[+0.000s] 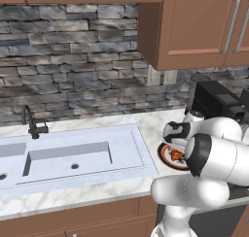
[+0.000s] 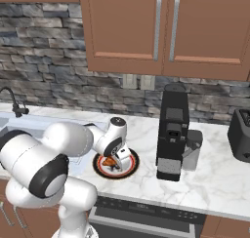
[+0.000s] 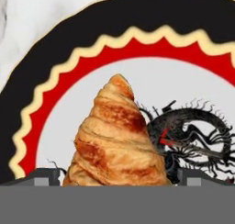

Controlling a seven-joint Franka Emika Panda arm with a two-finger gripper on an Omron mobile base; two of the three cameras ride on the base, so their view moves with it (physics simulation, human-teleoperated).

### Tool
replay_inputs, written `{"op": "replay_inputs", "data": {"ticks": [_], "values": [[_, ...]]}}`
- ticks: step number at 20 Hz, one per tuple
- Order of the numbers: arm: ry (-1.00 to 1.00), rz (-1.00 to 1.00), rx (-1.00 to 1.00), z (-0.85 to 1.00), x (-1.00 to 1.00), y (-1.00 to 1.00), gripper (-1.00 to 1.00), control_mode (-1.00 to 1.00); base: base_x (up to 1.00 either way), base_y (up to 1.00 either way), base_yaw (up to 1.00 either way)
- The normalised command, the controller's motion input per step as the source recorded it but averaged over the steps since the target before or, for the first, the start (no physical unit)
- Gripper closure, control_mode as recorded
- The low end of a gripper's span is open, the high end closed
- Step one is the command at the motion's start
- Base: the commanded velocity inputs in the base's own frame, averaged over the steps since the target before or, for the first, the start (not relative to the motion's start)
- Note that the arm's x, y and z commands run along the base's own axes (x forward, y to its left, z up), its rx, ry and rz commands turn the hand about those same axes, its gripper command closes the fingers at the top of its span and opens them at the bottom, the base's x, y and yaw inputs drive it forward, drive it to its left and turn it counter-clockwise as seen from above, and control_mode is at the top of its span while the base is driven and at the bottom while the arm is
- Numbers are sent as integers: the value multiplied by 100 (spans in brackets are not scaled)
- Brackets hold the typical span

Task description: Pick the croissant and place it on the pan. Then turn on the stove to warm the croissant.

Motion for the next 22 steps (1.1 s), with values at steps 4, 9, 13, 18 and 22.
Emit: {"op": "replay_inputs", "data": {"ticks": [4,9,13,18,22], "values": [[0,0,0,-32,0,0,100,-100,0,0,0],[0,0,0,-11,0,0,100,-100,0,0,0],[0,0,0,0,0,0,100,-100,0,0,0],[0,0,0,18,-6,0,100,-100,0,0,0],[0,0,0,58,-14,0,100,-100,0,0,0]]}}
